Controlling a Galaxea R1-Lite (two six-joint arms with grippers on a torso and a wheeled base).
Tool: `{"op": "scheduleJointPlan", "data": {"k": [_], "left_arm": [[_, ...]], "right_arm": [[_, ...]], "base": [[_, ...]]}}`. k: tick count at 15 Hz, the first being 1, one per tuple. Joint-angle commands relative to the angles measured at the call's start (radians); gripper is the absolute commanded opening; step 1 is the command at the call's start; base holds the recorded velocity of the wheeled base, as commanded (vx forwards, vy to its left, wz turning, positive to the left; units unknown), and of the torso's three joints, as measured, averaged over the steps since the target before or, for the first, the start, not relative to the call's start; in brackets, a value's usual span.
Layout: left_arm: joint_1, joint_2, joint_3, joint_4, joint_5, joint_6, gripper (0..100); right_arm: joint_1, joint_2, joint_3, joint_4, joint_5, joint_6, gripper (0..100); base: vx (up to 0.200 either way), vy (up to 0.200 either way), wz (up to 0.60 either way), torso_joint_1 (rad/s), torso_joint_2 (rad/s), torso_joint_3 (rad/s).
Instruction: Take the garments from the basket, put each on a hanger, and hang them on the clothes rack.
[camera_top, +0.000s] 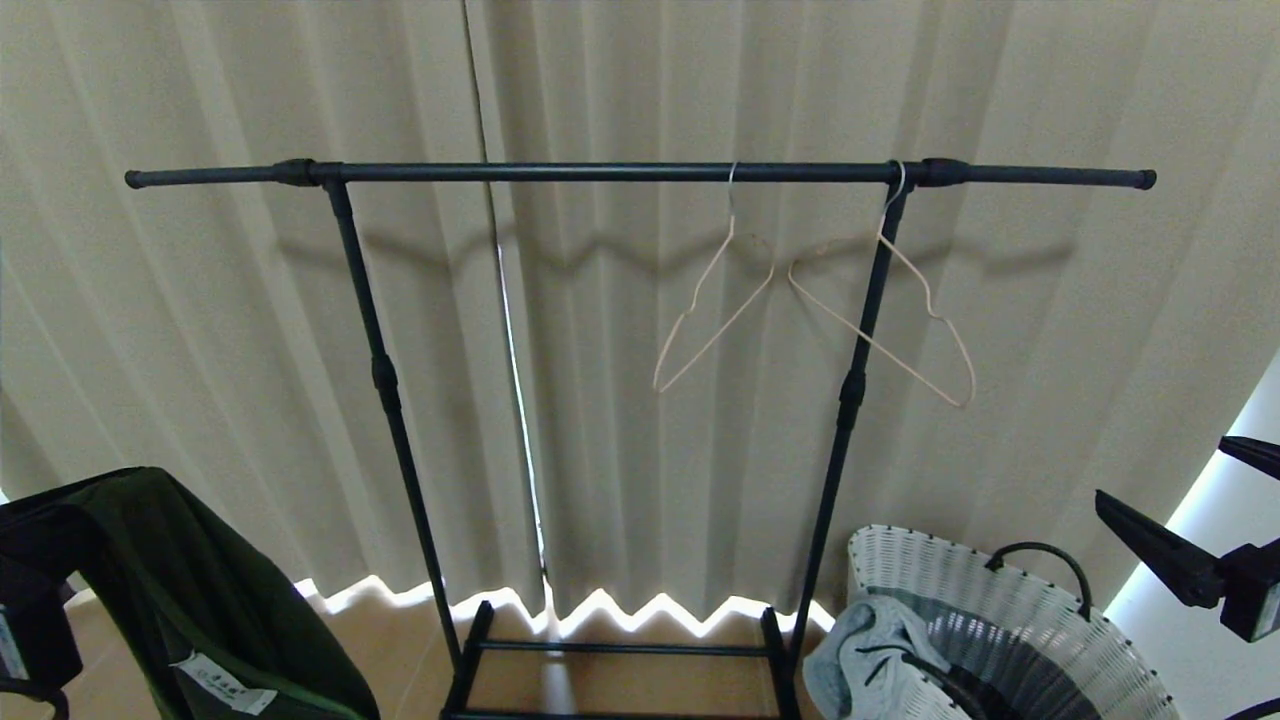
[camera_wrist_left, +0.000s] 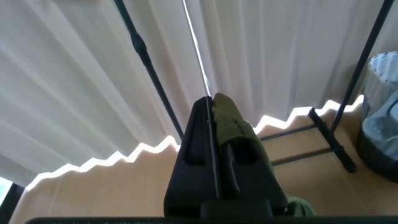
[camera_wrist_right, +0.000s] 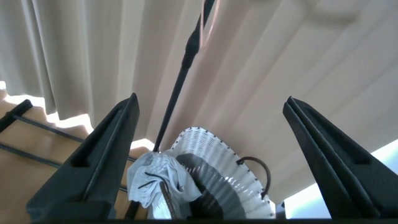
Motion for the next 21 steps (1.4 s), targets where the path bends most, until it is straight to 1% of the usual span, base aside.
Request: {"op": "scheduleJointPlan", "data": {"k": [1, 5, 11, 14, 19, 21], "left_arm": [[0.000, 0.001, 0.001, 0.000, 0.001, 0.000, 0], [0.000, -0.010, 0.006, 0.000, -0.002, 0.000, 0], [0.002, -0.008, 0.004, 0.000, -0.013, 0.000, 0], [0.002, -0.005, -0.004, 0.000, -0.013, 0.000, 0], [0.002, -0.005, -0.004, 0.000, -0.013, 0.000, 0], [0.002, -0.005, -0.004, 0.000, -0.013, 0.001, 0]], "right_arm": [[-0.001, 0.005, -0.001, 0.000, 0.000, -0.002, 100], [-0.001, 0.014, 0.001, -0.003, -0.003, 0.000, 100], [-0.001, 0.016, 0.005, -0.002, -0.003, -0.002, 100], [-0.001, 0.010, 0.039, -0.002, -0.006, -0.008, 100], [-0.001, 0.011, 0.027, -0.003, -0.006, -0.009, 100], [-0.001, 0.010, 0.025, -0.005, -0.006, -0.008, 100]], "base": [[0.000, 0.000, 0.00, 0.183, -0.50, -0.300], [0.000, 0.000, 0.00, 0.072, -0.19, -0.131], [0.000, 0.000, 0.00, 0.000, 0.00, 0.000], [0.000, 0.000, 0.00, 0.000, 0.00, 0.000], [0.000, 0.000, 0.00, 0.000, 0.00, 0.000], [0.000, 0.000, 0.00, 0.095, -0.21, -0.122]]}}
